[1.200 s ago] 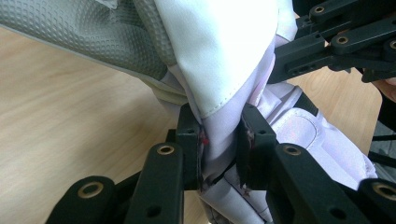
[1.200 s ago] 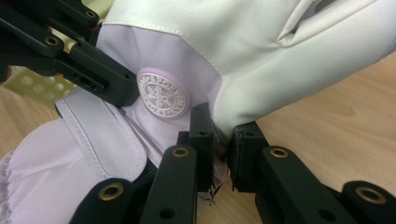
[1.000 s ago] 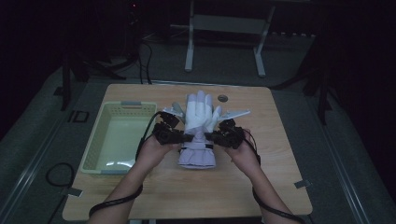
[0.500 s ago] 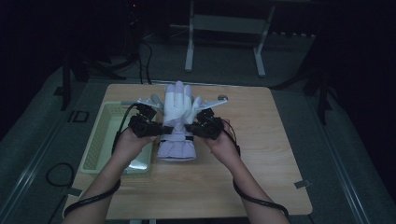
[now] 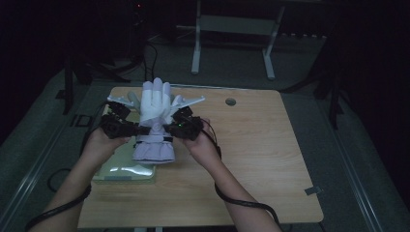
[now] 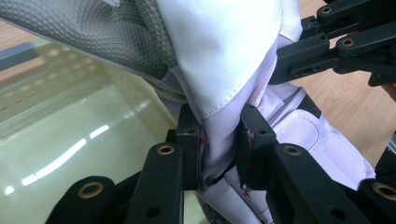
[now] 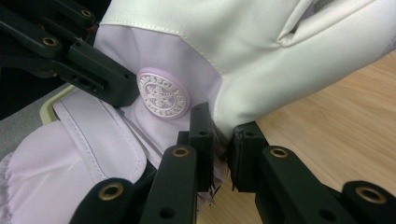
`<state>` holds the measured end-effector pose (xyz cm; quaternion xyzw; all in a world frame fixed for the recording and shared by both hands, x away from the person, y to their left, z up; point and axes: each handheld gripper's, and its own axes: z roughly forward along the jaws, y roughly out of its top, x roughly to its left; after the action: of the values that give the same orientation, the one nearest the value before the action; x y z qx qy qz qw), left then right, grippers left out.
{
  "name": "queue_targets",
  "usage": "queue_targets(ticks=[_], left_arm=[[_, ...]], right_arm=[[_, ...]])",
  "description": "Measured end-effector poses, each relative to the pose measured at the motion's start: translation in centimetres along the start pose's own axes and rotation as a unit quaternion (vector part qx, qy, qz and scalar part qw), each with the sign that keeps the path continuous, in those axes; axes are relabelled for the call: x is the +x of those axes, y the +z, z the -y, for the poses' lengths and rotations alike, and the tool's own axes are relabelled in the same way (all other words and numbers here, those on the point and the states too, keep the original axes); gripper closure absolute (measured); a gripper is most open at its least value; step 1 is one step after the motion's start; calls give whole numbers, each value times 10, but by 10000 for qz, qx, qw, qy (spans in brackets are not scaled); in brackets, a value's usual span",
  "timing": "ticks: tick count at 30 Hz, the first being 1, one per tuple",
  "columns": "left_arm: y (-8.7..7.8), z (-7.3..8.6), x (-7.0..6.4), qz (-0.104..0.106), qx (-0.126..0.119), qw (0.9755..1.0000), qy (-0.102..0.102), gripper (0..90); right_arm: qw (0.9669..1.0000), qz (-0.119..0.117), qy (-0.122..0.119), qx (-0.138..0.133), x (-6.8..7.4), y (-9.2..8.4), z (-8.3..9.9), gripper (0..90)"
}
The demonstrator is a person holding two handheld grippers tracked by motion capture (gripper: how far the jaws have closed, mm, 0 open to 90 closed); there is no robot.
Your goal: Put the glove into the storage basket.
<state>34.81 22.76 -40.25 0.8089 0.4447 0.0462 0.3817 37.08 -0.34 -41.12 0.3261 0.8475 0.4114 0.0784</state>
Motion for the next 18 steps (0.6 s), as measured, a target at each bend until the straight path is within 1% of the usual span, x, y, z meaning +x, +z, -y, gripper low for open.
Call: queue_targets(ticks=[3,7,8,10,13,15,16,18], left_arm=[[-10,8,11,-21,-32,10000,-63,738],[-19,19,27,-67,-25,9999,-130,737],[-21,22,31,-82,-24,9998,-176,737],[-23,28,39,-108,-20,9997,-213,737],[-26,36,51,-84,-54,9996,-263,737],[-26,42,58,-46,-73,9995,-300,737],[-24,46,63,-38,-128,9993,-345,737],[-22,51,68,-18,-126,9992,-380,737]], right_arm=[[10000,-13,-52,3,10,10,-7,813],[9999,-93,-80,27,22,27,-14,813],[9999,-109,-64,50,25,32,-16,813],[9999,-87,-121,76,31,41,-18,813],[9998,-110,-120,131,38,54,-21,813],[9998,-104,-121,152,42,62,-22,813],[9997,-94,-135,185,43,65,-23,813],[9996,-46,-159,220,46,73,-22,813]])
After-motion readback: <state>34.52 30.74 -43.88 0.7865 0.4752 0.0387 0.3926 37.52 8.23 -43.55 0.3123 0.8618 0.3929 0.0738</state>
